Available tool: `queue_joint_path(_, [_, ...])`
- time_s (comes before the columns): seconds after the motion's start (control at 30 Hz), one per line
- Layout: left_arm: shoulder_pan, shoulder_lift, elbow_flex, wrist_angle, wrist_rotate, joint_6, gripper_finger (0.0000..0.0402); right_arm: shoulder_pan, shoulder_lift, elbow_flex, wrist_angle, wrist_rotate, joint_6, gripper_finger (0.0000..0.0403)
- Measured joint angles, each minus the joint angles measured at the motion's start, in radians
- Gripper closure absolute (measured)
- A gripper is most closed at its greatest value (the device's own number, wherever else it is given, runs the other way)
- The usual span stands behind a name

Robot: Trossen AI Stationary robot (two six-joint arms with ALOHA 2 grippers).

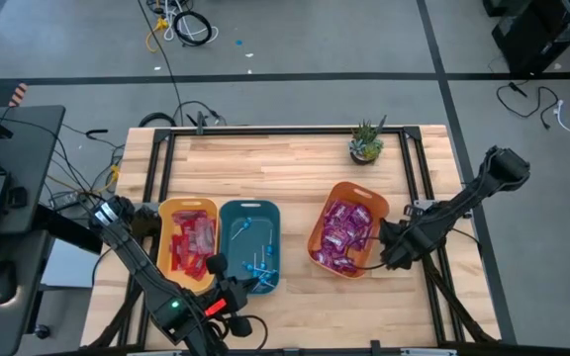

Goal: Sort candy
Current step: Put the blue candy into the blue bin

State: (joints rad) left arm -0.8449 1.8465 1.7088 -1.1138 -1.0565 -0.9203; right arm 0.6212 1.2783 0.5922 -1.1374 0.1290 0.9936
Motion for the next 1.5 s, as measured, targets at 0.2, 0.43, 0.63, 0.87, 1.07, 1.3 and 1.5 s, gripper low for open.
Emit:
queue_joint_path(0.2, [-0.001, 0.000, 0.000, -0.005, 0.002, 0.000, 0.0401, 0.000, 0.041, 0.000, 0.000, -0.003, -0.001, 0.0286])
queue_joint_path(0.43, [-0.001, 0.000, 0.000, -0.006, 0.003, 0.003, 0.0401, 0.000, 0.055, 0.000, 0.034, -0.031, -0.001, 0.0286])
queue_joint_path(0.63, [-0.001, 0.000, 0.000, -0.006, 0.003, 0.004, 0.0401, 0.015, 0.055, 0.000, 0.107, -0.123, 0.013, 0.0293])
queue_joint_path(0.87, [-0.001, 0.000, 0.000, -0.006, 0.003, 0.004, 0.0401, 0.073, 0.044, 0.016, 0.171, -0.190, 0.090, 0.0308])
queue_joint_path(1.07, [-0.001, 0.000, 0.000, -0.003, 0.003, 0.028, 0.0401, 0.094, 0.019, 0.035, 0.051, -0.146, 0.222, 0.0305])
queue_joint_path(1.3, [-0.001, 0.000, 0.000, -0.004, 0.003, 0.030, 0.0401, 0.068, 0.075, 0.032, 0.049, -0.113, 0.227, 0.0291])
queue_joint_path(1.5, [-0.001, 0.000, 0.000, -0.005, 0.003, 0.030, 0.0401, 0.036, 0.133, 0.032, 0.049, -0.067, 0.183, 0.0282])
